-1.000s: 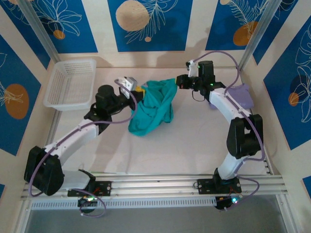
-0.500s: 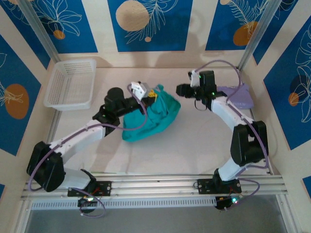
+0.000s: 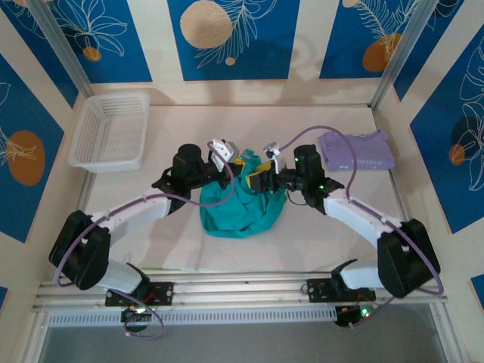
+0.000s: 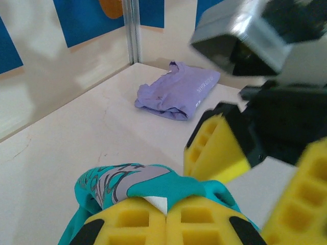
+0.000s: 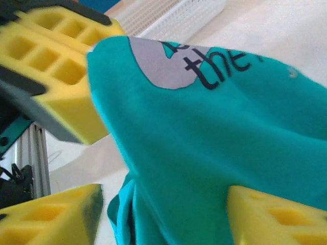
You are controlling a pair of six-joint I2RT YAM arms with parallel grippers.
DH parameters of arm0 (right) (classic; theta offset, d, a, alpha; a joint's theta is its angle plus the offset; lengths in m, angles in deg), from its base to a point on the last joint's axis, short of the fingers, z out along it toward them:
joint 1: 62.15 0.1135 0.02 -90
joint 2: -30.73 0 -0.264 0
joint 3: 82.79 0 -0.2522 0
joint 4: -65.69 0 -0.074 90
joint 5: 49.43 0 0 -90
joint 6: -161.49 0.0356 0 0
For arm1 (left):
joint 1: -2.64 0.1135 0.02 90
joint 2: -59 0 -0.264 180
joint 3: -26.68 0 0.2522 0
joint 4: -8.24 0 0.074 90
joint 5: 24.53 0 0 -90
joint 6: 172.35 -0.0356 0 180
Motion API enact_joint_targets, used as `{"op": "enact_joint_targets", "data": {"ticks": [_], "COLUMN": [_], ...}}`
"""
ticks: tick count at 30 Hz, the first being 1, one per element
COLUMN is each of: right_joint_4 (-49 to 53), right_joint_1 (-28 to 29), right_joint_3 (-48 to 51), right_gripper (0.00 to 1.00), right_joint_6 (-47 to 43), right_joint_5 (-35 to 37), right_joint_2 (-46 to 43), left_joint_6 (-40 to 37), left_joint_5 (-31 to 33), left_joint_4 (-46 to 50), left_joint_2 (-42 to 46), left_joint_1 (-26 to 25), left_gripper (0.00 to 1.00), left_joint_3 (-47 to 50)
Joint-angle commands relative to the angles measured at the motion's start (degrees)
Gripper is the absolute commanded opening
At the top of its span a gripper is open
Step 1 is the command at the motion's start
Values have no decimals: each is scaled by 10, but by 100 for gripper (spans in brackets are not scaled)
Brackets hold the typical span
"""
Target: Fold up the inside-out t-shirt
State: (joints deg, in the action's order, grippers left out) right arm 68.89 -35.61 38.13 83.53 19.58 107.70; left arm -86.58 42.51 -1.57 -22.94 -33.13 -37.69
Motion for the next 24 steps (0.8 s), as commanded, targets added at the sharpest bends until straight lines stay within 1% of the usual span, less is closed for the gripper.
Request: {"op": "enact_joint_targets", "data": {"ticks": [1, 2, 3, 5, 7, 9, 11, 13, 16, 18, 19, 20, 22, 23, 24], "right_joint_4": [-20, -17, -20, -37, -48, -56, -58, -63, -65, -67, -68, -72, -83, -90, -97], "right_joint_1": [3, 3, 1, -12, -25, -34, -39, -44, -47, -49, -50, -53, -60, -65, -71], "right_joint_3": [-43, -44, -38, -25, -20, -21, -27, -32, -42, -52, -57, -64, -83, -98, -117], "right_gripper": [25, 11, 2, 0, 0, 0, 0, 0, 0, 0, 0, 0, 0, 0, 0], "right_joint_6": [-5, -8, -12, -12, -7, -7, -10, -11, -12, -15, -13, -10, 1, 8, 18], "right_joint_5": [19, 29, 32, 21, -2, -26, -39, -54, -64, -68, -69, -75, -89, -99, -112], "right_joint_2": [27, 24, 16, -3, -14, -20, -19, -15, -10, -5, -2, 2, 11, 17, 23], "left_joint_6": [13, 17, 26, 51, 90, 127, 150, 158, 176, 190, 192, 195, 195, 198, 203], "left_joint_5": [-7, 8, 30, 71, 86, 73, 49, 20, -21, -39, -44, -44, -38, -29, -15], "left_joint_4": [-19, -18, -15, -8, -7, -23, -33, -22, -14, -26, -33, -41, -47, -46, -44], "left_joint_2": [23, 29, 36, 47, 51, 49, 38, 16, -25, -50, -61, -70, -86, -93, -97], "left_joint_1": [-3, -2, 0, 9, 24, 40, 47, 49, 50, 49, 50, 49, 52, 58, 65], "left_gripper": [0, 1, 9, 26, 36, 44, 50, 54, 57, 56, 53, 48, 26, 12, 2], "left_joint_3": [13, 20, 27, 46, 72, 104, 117, 106, 73, 56, 52, 47, 38, 32, 29]}}
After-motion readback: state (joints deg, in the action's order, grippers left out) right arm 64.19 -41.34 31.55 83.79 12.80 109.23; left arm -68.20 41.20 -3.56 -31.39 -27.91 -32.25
